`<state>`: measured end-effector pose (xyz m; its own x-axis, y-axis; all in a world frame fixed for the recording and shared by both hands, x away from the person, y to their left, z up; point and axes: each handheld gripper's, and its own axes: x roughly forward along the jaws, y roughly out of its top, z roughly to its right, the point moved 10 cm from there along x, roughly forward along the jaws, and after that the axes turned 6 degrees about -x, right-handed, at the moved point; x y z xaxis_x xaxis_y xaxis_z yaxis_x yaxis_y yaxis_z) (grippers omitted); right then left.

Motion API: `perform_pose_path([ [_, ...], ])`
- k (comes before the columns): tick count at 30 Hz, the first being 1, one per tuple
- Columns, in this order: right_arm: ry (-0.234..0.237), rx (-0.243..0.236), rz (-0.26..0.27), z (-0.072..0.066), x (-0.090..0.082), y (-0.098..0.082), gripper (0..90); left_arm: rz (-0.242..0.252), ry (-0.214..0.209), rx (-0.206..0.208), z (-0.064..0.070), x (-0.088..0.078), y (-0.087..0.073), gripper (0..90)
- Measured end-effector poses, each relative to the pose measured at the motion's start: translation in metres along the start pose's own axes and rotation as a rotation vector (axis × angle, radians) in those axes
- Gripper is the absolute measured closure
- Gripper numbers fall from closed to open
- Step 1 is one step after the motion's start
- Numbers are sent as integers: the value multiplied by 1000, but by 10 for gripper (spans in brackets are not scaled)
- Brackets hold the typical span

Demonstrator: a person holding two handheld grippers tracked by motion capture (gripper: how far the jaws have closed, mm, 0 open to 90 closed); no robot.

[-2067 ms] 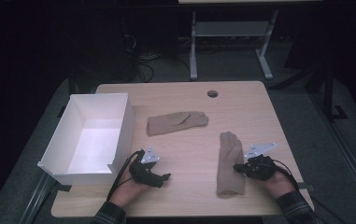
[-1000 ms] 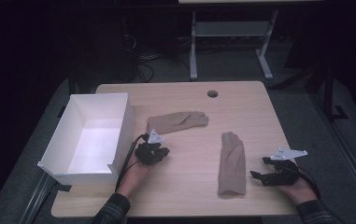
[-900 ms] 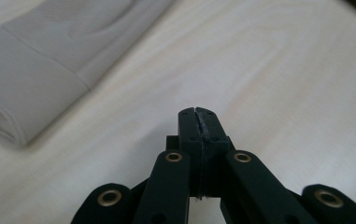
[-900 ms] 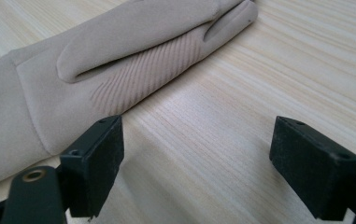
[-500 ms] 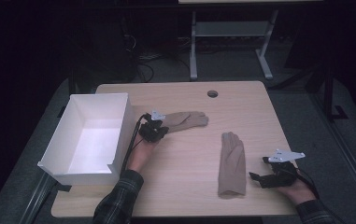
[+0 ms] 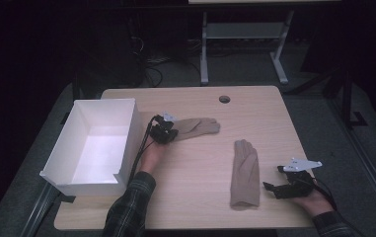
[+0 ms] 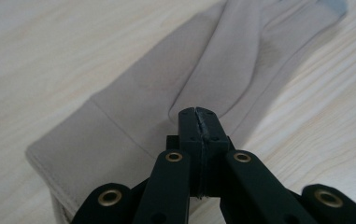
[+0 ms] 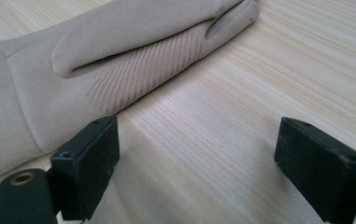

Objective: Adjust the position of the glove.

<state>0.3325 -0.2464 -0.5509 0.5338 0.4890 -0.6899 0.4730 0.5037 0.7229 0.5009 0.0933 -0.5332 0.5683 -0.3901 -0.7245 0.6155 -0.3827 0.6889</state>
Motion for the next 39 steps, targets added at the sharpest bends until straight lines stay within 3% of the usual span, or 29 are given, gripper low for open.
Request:
perform_pose_path([
  [1, -1, -1, -1, 0, 0, 0, 134, -16, 2, 16, -1, 1, -2, 897],
  [10, -3, 0, -1, 0, 0, 0, 134, -28, -18, 14, 5, 0, -7, 898],
  [16, -3, 2, -1, 0, 0, 0, 134, -22, -62, -6, 16, -5, -13, 898],
  [20, -4, 3, -2, 0, 0, 0, 134, -42, -78, 7, 22, -8, -15, 898],
  [26, -4, 3, -1, 0, 0, 0, 134, -43, -136, -17, 34, -13, -20, 898],
  [39, -4, 3, -2, 0, 0, 0, 134, -83, -231, 20, 61, -28, -36, 898],
])
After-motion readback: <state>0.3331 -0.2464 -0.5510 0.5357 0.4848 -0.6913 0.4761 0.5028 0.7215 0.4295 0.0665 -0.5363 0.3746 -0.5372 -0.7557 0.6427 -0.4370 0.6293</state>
